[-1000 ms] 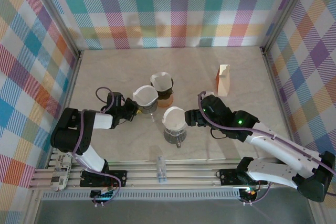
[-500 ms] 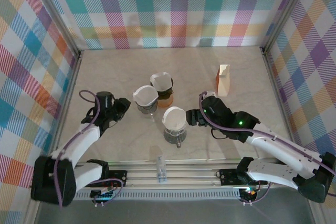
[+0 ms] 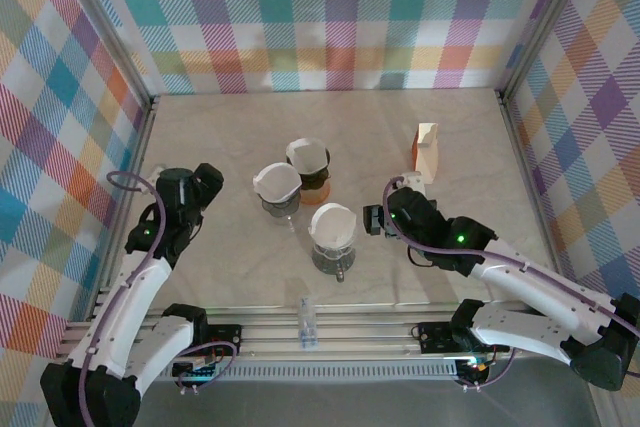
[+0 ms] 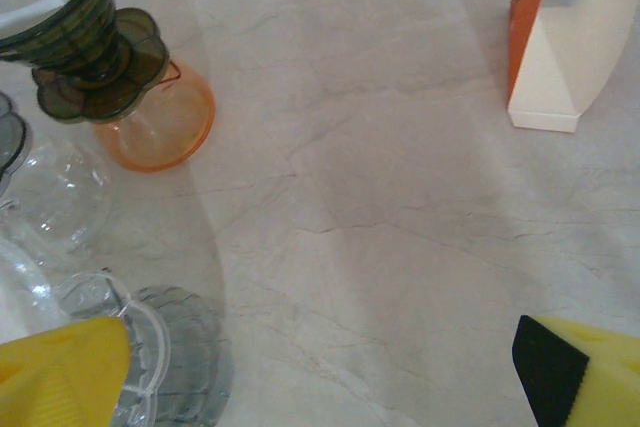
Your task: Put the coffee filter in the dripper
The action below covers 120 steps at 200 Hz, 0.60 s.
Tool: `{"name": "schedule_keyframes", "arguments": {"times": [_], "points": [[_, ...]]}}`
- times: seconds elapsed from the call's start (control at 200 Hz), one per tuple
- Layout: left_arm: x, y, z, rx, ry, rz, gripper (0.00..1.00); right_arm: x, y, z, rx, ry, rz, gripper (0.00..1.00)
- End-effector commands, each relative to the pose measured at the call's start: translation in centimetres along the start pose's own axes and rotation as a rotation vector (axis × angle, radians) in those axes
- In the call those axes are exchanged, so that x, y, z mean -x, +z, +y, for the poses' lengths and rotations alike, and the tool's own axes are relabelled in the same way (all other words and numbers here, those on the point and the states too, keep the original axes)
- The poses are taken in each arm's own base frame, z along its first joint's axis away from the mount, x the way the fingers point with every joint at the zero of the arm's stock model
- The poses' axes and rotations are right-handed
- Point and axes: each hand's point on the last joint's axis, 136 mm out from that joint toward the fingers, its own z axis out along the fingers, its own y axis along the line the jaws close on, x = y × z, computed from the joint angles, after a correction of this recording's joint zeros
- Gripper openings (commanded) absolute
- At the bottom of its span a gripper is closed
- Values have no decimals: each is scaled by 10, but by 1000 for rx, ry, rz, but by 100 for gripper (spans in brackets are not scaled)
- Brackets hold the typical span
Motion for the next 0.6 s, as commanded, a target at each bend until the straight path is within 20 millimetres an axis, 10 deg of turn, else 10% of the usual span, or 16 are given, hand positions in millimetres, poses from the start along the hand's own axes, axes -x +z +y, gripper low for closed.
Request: {"name": "schedule_keyframes", "arguments": {"times": [0.0,0.33,0.595], "points": [[35,10,9,106,136,-198,100,8,-6,-14,-64,-1,-46,99],[37,99,21,217,566,-150,100,8,-17,-27,-63,21,-94,99],[11,118,31,108,576,-210,100,5,-19,-38,-102,17,-109,99]]}}
